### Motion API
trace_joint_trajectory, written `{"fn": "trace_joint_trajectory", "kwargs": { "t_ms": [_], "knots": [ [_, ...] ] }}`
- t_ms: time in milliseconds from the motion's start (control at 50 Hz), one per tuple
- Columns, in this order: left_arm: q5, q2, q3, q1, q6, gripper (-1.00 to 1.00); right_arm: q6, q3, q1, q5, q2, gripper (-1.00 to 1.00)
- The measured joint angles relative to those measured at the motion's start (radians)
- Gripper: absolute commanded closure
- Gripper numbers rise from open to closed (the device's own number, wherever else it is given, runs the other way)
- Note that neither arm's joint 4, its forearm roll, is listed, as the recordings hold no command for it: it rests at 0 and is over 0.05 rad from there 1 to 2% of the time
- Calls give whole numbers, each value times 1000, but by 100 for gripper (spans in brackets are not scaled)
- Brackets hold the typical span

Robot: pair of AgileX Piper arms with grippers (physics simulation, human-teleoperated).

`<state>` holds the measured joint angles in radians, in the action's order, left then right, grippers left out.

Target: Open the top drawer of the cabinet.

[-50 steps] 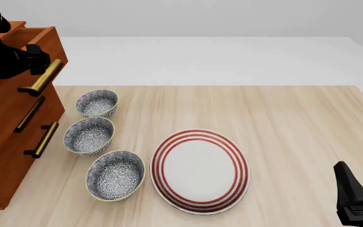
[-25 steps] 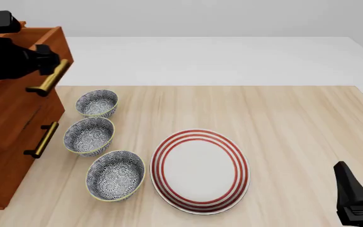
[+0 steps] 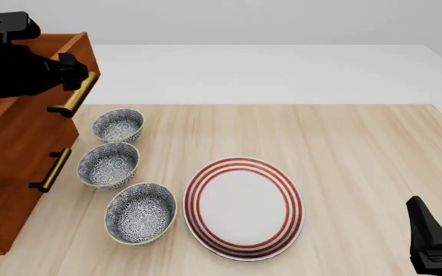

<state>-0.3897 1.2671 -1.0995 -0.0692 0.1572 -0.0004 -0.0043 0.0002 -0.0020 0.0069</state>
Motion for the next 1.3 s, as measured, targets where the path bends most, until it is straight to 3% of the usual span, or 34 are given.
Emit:
{"fn": "trace_joint_trajectory", "kwargs": {
  "t_ms": [980,1300],
  "knots": [
    [10,67,-60,-210,37,-100,0,0,0,0,0,-100],
    [9,68,-61,-217,47,-100,0,0,0,0,0,-100]
  ]
}}
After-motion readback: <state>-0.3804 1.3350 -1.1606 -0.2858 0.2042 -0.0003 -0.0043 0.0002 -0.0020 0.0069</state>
